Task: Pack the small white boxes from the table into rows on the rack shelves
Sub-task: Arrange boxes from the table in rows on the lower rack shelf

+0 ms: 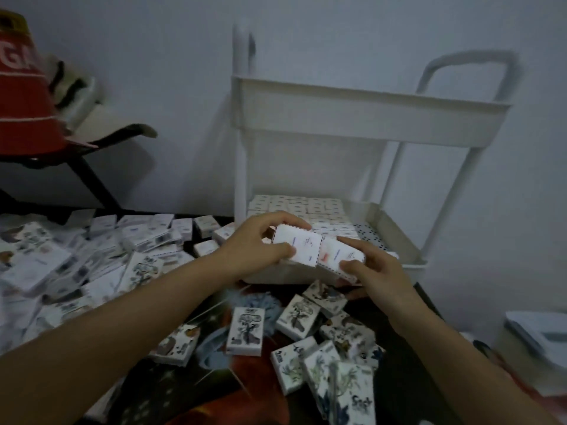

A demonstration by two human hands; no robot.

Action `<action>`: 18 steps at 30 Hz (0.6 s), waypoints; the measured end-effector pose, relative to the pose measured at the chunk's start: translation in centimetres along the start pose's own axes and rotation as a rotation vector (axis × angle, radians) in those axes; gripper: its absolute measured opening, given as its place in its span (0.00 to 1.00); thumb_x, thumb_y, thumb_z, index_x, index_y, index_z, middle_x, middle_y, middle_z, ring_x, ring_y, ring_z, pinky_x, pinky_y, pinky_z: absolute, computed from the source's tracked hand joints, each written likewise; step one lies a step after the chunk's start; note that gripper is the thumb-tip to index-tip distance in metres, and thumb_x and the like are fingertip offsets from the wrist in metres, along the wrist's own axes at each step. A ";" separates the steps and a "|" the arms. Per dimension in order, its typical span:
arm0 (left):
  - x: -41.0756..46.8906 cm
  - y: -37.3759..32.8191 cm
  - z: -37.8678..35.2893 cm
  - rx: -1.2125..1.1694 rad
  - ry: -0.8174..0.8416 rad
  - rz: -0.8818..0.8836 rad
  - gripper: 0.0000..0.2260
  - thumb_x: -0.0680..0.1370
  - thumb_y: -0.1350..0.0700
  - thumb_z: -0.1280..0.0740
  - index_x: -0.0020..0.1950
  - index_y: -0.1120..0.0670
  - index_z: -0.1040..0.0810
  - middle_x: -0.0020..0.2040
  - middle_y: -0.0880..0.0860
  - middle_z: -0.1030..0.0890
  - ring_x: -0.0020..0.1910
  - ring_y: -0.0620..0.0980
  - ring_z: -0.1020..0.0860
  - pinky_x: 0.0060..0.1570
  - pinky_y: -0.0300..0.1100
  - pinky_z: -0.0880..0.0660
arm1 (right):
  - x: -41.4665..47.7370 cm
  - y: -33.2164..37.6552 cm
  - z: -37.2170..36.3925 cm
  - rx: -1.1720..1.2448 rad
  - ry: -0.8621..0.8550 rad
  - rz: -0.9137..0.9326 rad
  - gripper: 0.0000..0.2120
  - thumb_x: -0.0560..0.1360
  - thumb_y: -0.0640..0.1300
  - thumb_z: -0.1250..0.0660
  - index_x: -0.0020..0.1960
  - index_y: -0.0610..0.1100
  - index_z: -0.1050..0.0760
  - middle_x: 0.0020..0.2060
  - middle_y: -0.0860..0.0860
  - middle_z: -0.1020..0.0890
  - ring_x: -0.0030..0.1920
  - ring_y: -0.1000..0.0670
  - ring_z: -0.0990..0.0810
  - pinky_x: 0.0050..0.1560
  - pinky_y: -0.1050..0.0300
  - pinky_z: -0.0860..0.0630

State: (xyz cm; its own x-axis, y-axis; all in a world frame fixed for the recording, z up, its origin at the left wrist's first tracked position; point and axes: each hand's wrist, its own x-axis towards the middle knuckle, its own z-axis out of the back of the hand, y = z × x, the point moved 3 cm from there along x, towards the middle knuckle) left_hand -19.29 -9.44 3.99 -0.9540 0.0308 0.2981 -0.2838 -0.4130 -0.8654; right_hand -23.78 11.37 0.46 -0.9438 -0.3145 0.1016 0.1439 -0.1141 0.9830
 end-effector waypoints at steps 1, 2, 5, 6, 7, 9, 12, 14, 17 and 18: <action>0.9 -0.2 -0.7 -0.017 -0.031 0.005 0.18 0.73 0.66 0.31 0.52 0.42 0.18 0.53 0.43 0.19 0.48 0.47 0.22 0.40 0.37 0.23 | 0.1 -0.1 1.0 -0.003 -0.024 -0.010 0.18 0.78 0.37 0.35 0.56 0.60 0.21 0.56 0.51 0.20 0.43 0.47 0.15 0.33 0.59 0.21; 1.8 -0.3 -1.4 -0.028 -0.049 0.012 0.18 0.74 0.66 0.32 0.51 0.42 0.19 0.53 0.45 0.19 0.47 0.49 0.21 0.39 0.37 0.23 | 0.2 -0.3 1.9 -0.011 -0.044 -0.019 0.18 0.78 0.37 0.35 0.57 0.60 0.21 0.56 0.51 0.19 0.45 0.46 0.16 0.32 0.60 0.21; 4.9 -0.4 -3.3 -0.066 -0.037 0.040 0.18 0.75 0.65 0.35 0.50 0.40 0.18 0.54 0.49 0.19 0.42 0.51 0.22 0.37 0.36 0.22 | 0.6 -0.9 4.7 -0.013 -0.083 -0.052 0.18 0.78 0.37 0.36 0.59 0.58 0.20 0.56 0.51 0.18 0.49 0.44 0.17 0.31 0.59 0.22; 5.9 -0.4 -4.0 -0.070 -0.026 0.051 0.19 0.75 0.65 0.35 0.49 0.40 0.18 0.55 0.50 0.19 0.43 0.53 0.21 0.37 0.36 0.22 | 0.8 -1.1 5.5 -0.019 -0.096 -0.058 0.18 0.77 0.37 0.37 0.59 0.58 0.20 0.55 0.51 0.18 0.49 0.44 0.17 0.31 0.59 0.22; 6.9 -0.3 -4.6 -0.064 -0.017 0.059 0.19 0.75 0.65 0.35 0.48 0.39 0.18 0.55 0.49 0.19 0.45 0.55 0.21 0.37 0.36 0.22 | 0.9 -1.3 6.2 -0.027 -0.107 -0.061 0.18 0.78 0.37 0.37 0.58 0.58 0.19 0.54 0.51 0.18 0.48 0.44 0.16 0.31 0.59 0.22; 8.9 0.0 -5.9 -0.026 0.007 0.067 0.19 0.75 0.64 0.36 0.49 0.40 0.17 0.54 0.46 0.18 0.46 0.52 0.20 0.37 0.37 0.21 | 1.2 -1.6 7.3 -0.026 -0.121 -0.064 0.18 0.79 0.38 0.39 0.57 0.58 0.19 0.52 0.51 0.17 0.43 0.45 0.15 0.31 0.59 0.22; 11.9 0.4 -7.7 0.026 0.027 0.111 0.16 0.76 0.63 0.38 0.54 0.45 0.17 0.57 0.45 0.20 0.46 0.46 0.21 0.37 0.37 0.22 | 1.9 -2.1 8.5 0.007 -0.134 -0.082 0.18 0.81 0.39 0.42 0.54 0.58 0.19 0.49 0.50 0.16 0.40 0.46 0.14 0.30 0.59 0.22; 13.8 0.6 -8.6 0.029 0.032 0.131 0.16 0.76 0.63 0.39 0.54 0.47 0.18 0.55 0.47 0.20 0.45 0.45 0.22 0.37 0.38 0.21 | 2.4 -2.4 9.1 0.020 -0.141 -0.091 0.19 0.81 0.39 0.44 0.52 0.58 0.19 0.48 0.50 0.15 0.40 0.46 0.14 0.30 0.59 0.22; 16.3 0.6 -9.8 0.080 0.044 0.108 0.17 0.76 0.62 0.36 0.62 0.48 0.22 0.53 0.51 0.22 0.44 0.46 0.22 0.39 0.38 0.22 | 3.1 -2.8 9.7 0.019 -0.143 -0.107 0.18 0.82 0.40 0.45 0.56 0.56 0.20 0.49 0.51 0.16 0.39 0.45 0.15 0.30 0.58 0.22; 17.0 0.7 -10.2 0.090 0.048 0.099 0.18 0.76 0.61 0.34 0.65 0.49 0.25 0.53 0.51 0.23 0.45 0.46 0.23 0.39 0.37 0.22 | 3.3 -2.9 10.0 0.019 -0.152 -0.107 0.17 0.82 0.40 0.45 0.57 0.55 0.20 0.49 0.51 0.16 0.39 0.44 0.15 0.30 0.58 0.22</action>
State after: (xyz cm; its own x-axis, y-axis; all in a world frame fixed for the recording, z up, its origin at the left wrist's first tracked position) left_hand -36.71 0.06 4.42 -0.9811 0.0280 0.1915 -0.1800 -0.4963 -0.8493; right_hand -30.26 20.09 -0.57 -0.9877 -0.1554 0.0173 0.0364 -0.1213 0.9920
